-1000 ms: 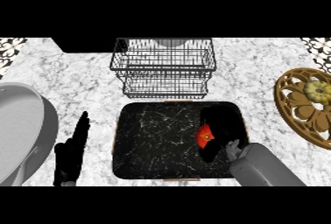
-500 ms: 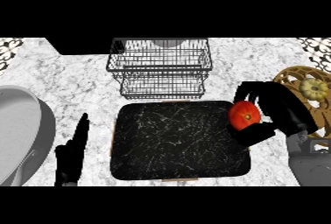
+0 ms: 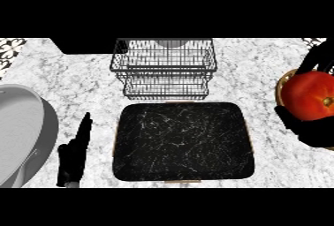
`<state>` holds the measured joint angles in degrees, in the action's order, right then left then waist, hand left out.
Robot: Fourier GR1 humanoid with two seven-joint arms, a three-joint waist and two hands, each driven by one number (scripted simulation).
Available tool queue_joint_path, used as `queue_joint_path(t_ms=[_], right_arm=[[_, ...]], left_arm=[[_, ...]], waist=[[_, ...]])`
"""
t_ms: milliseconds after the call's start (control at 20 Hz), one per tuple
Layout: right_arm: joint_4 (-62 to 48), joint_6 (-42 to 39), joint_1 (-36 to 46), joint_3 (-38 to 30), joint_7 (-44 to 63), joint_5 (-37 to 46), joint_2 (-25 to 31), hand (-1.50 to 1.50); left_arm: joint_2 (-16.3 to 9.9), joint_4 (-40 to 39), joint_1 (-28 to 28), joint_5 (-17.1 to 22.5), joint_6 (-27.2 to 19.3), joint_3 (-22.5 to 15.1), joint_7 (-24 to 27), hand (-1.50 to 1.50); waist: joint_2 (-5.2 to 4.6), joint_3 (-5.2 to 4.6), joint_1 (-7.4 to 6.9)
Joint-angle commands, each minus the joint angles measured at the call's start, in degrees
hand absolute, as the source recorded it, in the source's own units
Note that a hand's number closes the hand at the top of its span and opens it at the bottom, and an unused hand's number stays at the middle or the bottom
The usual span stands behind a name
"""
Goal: Pick the tomato from the tray and place it in the tiered basket
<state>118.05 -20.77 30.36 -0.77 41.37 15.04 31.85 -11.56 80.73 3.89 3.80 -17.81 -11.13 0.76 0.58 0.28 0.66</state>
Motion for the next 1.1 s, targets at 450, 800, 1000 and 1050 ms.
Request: queue_joint_path(t_ms=[450,800,1000,1050], right_arm=[[-13.6,-0.4,26.5,3.8,14.2,3.0,-5.2,1.5],[-29.6,4.1,30.7,4.6,4.6,8.8,-9.9,1.5],[-36.7,7.3,30.3,9.1,-1.4,12.8,-14.1,1.5],[-39.9,5.7,33.1,7.4,-2.4,11.7,-13.4,1.5]], left_arm=[[0.3,3.7,1.1,-1.7,0.9,-0.7,-5.7,0.0],[1.5,-4.1,-0.7,-0.2,3.5,2.0,0.4,0.0],[1.9,0.6,2.8,-3.4,1.4,-1.1,-1.5,0.0],[1.6,-2.2,0.6,-1.5,3.0,1.4,0.2,0.0]], waist=[[-0.55,-0.35,-1.7],[-0.81,-0.36,-1.43],[-0.88,-0.31,-2.11],[-0.86,-0.34,-1.77]])
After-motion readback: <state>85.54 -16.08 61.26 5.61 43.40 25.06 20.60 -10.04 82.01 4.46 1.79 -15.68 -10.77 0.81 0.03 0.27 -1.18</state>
